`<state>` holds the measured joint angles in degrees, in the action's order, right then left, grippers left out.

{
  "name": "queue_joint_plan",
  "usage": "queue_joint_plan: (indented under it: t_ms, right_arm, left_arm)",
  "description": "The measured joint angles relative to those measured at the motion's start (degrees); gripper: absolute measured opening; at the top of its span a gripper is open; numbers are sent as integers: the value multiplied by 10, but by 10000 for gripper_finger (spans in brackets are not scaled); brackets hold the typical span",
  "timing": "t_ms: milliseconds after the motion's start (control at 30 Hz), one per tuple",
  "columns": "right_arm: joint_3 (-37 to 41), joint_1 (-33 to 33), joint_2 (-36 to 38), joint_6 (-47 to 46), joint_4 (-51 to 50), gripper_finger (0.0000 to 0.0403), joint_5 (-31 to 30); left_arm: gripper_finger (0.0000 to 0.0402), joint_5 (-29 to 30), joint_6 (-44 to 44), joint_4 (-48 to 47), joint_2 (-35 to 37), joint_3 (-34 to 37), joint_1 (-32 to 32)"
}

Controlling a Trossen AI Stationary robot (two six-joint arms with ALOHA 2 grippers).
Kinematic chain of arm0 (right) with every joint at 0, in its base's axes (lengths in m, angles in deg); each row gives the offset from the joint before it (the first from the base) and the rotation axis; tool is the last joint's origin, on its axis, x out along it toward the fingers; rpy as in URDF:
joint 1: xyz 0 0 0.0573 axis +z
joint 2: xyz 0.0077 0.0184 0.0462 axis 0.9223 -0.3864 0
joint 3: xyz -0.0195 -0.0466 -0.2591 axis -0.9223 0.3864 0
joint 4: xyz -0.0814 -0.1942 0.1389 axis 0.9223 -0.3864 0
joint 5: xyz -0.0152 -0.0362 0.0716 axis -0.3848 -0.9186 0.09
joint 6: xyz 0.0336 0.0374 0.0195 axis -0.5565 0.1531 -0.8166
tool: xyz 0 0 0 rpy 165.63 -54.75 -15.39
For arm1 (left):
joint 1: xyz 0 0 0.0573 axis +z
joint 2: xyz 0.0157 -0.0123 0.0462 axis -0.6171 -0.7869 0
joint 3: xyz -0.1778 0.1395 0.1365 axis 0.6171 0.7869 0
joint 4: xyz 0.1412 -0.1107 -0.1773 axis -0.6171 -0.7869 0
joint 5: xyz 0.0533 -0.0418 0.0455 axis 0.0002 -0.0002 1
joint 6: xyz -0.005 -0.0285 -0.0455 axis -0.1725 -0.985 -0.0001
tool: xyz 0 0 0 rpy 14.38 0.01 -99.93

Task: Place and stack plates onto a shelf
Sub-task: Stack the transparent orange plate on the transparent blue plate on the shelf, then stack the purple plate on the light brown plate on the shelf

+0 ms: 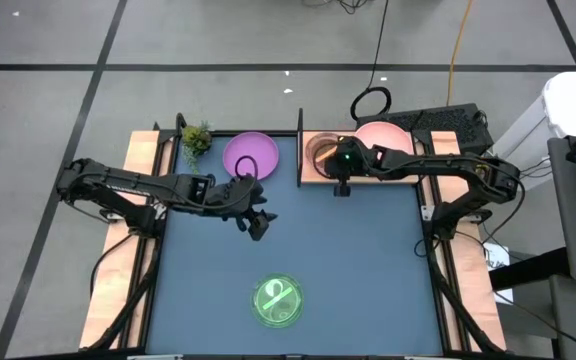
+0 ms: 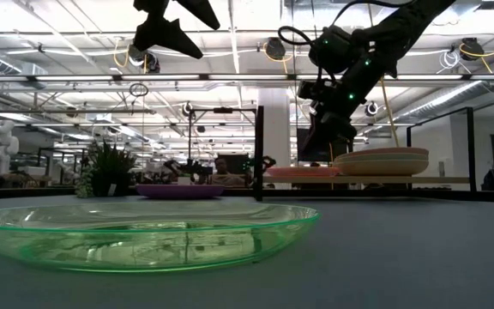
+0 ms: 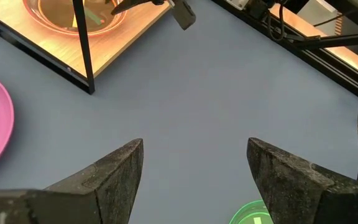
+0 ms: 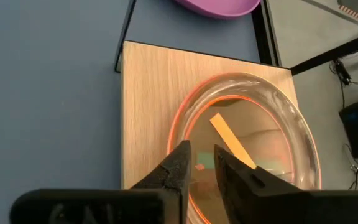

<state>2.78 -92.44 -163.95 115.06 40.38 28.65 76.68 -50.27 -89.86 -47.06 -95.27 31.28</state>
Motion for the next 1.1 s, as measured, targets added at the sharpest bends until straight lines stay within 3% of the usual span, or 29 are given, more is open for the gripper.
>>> queue_joint_plan:
  t_ms: [367,533,900,1100]
  right_arm:
    - [0,17,57,-75,-9,102,-29]
    - [0,42,117,-177,-34,102,-27]
    - [0,175,185,-424,-111,102,-25]
    - [0,254,194,-511,-128,102,-25]
  left_arm:
    - [289,0,-7,0,0,0,0]
    - [289,-1,-2,-1,0,0,0]
    - [289,-42,38,-30,0,0,19]
    - [289,-76,95,-42,0,0,51]
